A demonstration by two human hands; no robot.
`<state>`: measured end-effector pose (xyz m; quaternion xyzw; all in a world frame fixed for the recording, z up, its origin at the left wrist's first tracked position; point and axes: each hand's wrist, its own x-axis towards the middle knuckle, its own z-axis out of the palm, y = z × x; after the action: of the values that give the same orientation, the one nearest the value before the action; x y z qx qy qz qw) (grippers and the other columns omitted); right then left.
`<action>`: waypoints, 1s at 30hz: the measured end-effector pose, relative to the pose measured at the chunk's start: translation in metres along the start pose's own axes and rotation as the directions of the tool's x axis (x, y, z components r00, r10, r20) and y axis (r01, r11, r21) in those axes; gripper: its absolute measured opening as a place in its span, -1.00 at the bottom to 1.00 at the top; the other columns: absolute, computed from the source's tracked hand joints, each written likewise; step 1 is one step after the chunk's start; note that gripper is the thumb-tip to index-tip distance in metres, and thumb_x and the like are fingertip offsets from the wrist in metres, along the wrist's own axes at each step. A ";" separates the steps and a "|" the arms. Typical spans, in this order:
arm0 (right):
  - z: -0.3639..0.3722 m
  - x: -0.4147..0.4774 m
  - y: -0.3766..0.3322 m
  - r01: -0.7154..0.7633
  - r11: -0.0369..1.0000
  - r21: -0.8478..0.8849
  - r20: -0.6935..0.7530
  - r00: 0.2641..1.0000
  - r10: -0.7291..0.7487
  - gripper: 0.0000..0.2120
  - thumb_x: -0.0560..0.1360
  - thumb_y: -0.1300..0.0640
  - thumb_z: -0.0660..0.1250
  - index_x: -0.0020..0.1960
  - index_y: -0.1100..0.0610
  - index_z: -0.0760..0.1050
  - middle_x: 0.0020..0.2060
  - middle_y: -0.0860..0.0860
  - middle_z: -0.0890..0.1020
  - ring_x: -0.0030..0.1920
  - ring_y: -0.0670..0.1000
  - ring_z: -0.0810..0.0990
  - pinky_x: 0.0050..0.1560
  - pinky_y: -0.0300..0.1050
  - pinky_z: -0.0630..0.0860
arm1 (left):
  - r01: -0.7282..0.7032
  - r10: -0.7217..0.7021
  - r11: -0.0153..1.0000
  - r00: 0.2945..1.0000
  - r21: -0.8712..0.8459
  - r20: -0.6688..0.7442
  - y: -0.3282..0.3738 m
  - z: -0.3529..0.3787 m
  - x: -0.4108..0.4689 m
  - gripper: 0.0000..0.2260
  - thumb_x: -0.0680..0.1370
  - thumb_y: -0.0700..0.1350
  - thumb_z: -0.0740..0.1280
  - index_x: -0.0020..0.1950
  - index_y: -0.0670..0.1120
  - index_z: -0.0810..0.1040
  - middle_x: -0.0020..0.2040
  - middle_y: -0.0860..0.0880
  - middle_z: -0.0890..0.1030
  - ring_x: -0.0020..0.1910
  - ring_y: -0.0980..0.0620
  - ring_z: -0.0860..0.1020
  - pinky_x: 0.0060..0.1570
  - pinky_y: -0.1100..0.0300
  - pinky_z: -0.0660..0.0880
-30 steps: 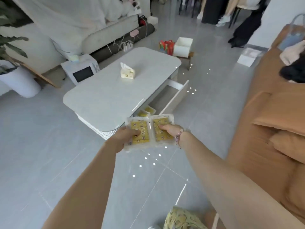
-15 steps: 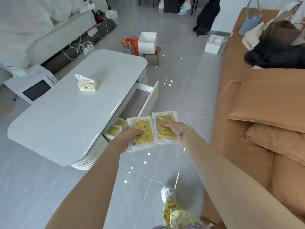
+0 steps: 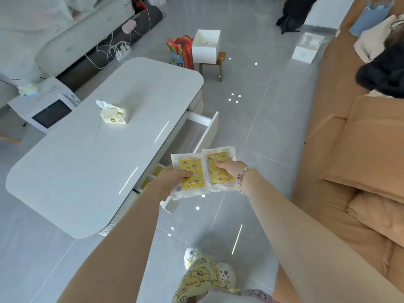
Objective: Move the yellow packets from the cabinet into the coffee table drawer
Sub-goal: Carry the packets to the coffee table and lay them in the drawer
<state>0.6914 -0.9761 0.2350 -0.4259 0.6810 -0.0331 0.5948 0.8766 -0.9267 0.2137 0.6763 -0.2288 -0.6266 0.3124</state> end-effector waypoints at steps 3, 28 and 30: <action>-0.004 0.021 -0.021 0.003 1.000 0.004 0.000 1.000 -0.003 -0.41 0.51 -0.19 0.28 0.36 0.21 0.39 0.20 0.13 0.55 0.22 0.09 0.54 0.10 -0.14 0.45 | 0.011 -0.011 1.000 1.000 -0.023 0.006 0.016 -0.003 0.023 -0.87 0.50 -0.32 0.35 -0.03 -0.10 0.57 -0.10 -0.06 0.68 -0.18 0.02 0.67 -0.26 0.17 0.57; -0.019 0.234 -0.224 -0.160 0.980 -0.120 -0.076 0.985 0.152 -0.38 0.49 -0.18 0.30 0.37 0.22 0.37 0.27 0.14 0.50 0.20 0.13 0.52 -0.04 -0.16 0.36 | 0.157 -0.142 0.955 0.987 -0.252 0.077 0.144 -0.059 0.265 -0.83 0.48 -0.33 0.38 0.04 -0.15 0.58 0.05 -0.15 0.66 0.04 -0.17 0.63 0.16 -0.13 0.50; -0.011 0.245 -0.229 -0.181 0.967 -0.178 -0.045 0.983 0.176 -0.38 0.50 -0.19 0.29 0.39 0.21 0.35 0.29 0.13 0.48 0.22 0.14 0.51 -0.05 -0.16 0.35 | 0.182 -0.181 0.936 0.983 -0.300 0.032 0.133 -0.062 0.273 -0.78 0.47 -0.32 0.39 0.11 -0.20 0.56 0.09 -0.18 0.64 0.05 -0.18 0.62 0.18 -0.15 0.49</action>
<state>0.8233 -1.2784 0.1733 -0.4147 0.7253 0.0768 0.5441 0.9793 -1.2026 0.1168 0.6376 -0.0679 -0.6817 0.3522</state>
